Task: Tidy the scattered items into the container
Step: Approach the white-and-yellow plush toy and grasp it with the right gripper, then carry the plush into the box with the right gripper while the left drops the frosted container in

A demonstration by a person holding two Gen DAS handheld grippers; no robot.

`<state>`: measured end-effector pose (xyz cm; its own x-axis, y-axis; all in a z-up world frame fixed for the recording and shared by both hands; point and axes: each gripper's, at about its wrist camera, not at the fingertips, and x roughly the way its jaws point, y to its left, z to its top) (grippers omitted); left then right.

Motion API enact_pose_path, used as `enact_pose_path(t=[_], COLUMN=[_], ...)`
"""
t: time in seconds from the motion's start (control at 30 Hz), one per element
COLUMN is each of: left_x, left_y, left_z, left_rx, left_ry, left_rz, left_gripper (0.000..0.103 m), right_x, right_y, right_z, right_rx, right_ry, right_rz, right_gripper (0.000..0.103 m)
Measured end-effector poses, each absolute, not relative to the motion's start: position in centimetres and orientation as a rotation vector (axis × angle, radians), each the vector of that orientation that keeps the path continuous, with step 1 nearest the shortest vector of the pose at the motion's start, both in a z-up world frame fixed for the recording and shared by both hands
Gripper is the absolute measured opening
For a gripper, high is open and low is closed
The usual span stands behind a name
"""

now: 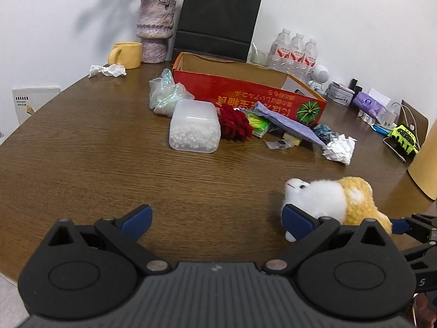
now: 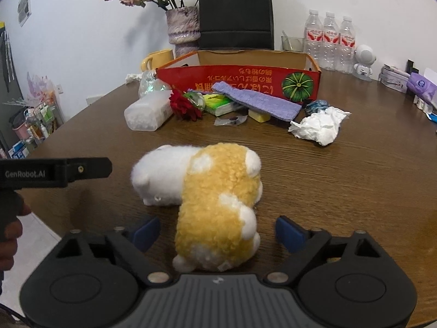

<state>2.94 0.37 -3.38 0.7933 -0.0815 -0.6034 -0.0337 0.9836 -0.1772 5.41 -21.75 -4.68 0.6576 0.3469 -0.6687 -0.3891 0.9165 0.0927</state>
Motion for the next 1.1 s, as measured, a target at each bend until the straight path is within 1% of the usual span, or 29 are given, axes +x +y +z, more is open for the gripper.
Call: enact_pose_path(t=[0.03, 0.1, 0.13, 0.17, 0.2, 0.23, 0.7, 1.0, 1.07, 1.1], left_x=[3.1, 3.5, 3.7, 4.0, 4.3, 4.6, 11.2, 16.2, 16.7, 16.9], left_y=[0.4, 0.6, 0.7, 0.8, 0.9, 0.9, 0.8, 0.9, 1.0, 1.0], left_z=[-3.5, -3.7, -3.8, -3.9, -4.0, -4.0, -2.6, -3.7, -3.8, -3.9], left_rx=[-0.184, -0.188, -0.192, -0.196, -0.198, -0.199, -0.135, -0.053, -0.042, -0.036], left_ry=[0.656, 0.658, 0.659, 0.662, 0.664, 0.664, 0.601, 0.663, 0.652, 0.646], left_rz=[-0.024, -0.022, -0.019, -0.017, -0.016, -0.014, 0.029, 0.081, 0.079, 0.079], left_gripper=[0.103, 0.103, 0.103, 0.103, 0.103, 0.103, 0.103, 0.103, 0.102, 0.099], right_x=[5.6, 5.9, 6.1, 6.3, 6.6, 6.9, 11.5, 14.9, 15.5, 15.7], right_y=[-21.6, -21.4, -21.4, -21.4, -21.4, -21.5, -23.0, -23.1, -23.1, -23.1], right_z=[-4.8, -4.9, -4.9, -4.9, -4.9, -4.9, -4.2, -3.8, -3.7, -3.7], right_rx=[-0.062, -0.066, -0.067, -0.066, -0.062, -0.051, 0.014, 0.029, 0.031, 0.032], right_ry=[0.746, 0.736, 0.731, 0.724, 0.718, 0.714, 0.630, 0.609, 0.608, 0.608], right_rz=[0.420, 0.418, 0.415, 0.414, 0.413, 0.417, 0.381, 0.378, 0.382, 0.385], right_gripper=[0.080, 0.077, 0.070, 0.059, 0.056, 0.048, 0.047, 0.047, 0.047, 0.047])
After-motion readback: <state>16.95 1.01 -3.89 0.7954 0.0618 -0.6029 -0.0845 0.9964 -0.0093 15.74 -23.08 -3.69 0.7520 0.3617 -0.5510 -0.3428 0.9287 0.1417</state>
